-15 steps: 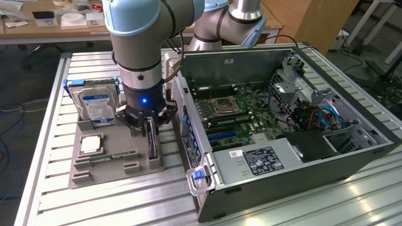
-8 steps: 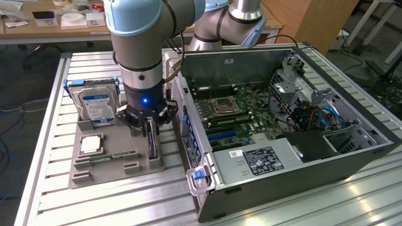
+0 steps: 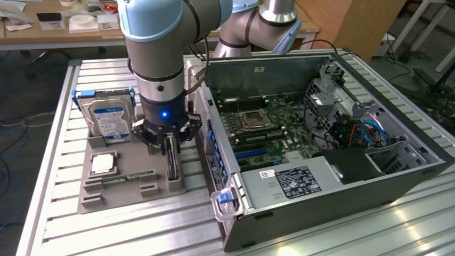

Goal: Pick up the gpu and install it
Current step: 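Pick up the gpu and move the gpu toward the slot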

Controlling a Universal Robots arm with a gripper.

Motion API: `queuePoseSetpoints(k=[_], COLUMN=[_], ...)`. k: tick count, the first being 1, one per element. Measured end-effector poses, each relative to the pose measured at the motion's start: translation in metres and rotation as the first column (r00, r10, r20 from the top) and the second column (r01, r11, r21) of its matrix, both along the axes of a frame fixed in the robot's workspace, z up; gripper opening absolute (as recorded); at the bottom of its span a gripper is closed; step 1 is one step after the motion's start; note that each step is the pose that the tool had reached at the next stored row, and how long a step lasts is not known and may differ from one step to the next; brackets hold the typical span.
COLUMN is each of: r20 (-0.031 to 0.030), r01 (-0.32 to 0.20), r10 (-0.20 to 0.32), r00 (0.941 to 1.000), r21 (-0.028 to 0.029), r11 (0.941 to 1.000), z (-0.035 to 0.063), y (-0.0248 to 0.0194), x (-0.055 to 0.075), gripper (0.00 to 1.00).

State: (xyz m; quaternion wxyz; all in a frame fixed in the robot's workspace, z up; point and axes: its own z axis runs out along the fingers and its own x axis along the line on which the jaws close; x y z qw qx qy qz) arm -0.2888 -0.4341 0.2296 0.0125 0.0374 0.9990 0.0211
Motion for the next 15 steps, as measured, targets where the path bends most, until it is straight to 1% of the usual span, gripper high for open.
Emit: queuePoseSetpoints(k=[6,8,10,15], r20=[0.0000,0.0000,0.0000,0.0000], r01=[0.000,0.000,0.000,0.000], r10=[0.000,0.000,0.000,0.000], r00=[1.0000,1.0000,1.0000,1.0000], r21=[0.0000,0.0000,-0.0001,0.0000], r11=[1.0000,1.0000,1.0000,1.0000], z=[0.0000,0.0000,0.0000,0.0000], y=[0.0000,0.0000,0.0000,0.0000], x=[0.0000,0.0000,0.0000,0.0000], gripper=[0.39,0.37,0.27,0.27])
